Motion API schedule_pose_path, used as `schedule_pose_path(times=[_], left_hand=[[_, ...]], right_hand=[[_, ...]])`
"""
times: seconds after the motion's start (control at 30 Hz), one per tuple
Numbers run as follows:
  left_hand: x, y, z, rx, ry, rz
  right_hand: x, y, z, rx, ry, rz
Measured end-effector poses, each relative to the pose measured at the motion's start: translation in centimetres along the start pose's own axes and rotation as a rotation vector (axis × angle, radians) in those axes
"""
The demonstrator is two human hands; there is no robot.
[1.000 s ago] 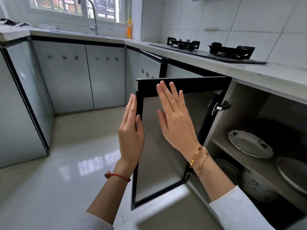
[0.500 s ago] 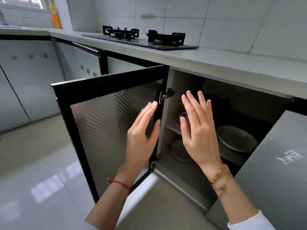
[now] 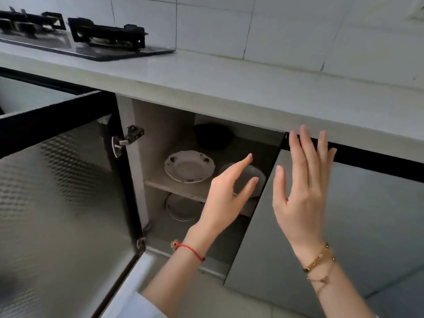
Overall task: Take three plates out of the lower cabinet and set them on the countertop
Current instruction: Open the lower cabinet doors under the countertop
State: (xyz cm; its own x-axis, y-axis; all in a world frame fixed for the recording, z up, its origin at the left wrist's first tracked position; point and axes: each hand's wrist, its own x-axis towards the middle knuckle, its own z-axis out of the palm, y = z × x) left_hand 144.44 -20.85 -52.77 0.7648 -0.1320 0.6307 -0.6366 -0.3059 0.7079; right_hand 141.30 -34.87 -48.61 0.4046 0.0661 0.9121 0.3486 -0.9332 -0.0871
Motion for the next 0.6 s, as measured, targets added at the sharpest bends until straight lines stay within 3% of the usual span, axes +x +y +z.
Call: schedule_pose_path(times=[0.27,0.6], left_hand=[[2.0,1.5,3.5,-0.113,-0.087,-0.043],[1.0,1.1,3.1,-0.234,-0.062,0.011]], right_hand=[[1.0,1.6,-1.1,-0.089,-0.076,0.052],[0.5,-0.2,-1.2,-0.207,-0.124,0.008]])
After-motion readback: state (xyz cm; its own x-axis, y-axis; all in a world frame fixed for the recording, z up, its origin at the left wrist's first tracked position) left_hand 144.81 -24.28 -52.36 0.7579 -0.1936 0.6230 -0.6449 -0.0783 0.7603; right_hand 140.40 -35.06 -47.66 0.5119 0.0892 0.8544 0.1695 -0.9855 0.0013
